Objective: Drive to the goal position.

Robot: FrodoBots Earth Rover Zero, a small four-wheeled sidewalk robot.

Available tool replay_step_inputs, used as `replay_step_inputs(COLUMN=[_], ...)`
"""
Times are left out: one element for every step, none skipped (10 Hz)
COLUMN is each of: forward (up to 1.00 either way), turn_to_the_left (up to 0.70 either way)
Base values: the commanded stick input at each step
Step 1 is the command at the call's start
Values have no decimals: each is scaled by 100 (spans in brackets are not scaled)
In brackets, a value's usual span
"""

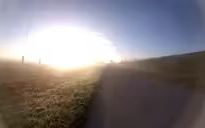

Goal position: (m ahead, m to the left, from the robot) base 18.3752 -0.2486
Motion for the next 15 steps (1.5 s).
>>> replay_step_inputs(forward=[100,100,100,100,100,100,100,100,100,100,100,100,100,100,100], turn_to_the_left=[0,0,-19,-38,-40,-40,-40,-40,-40,-40,-40,-40,-40,-40,0])
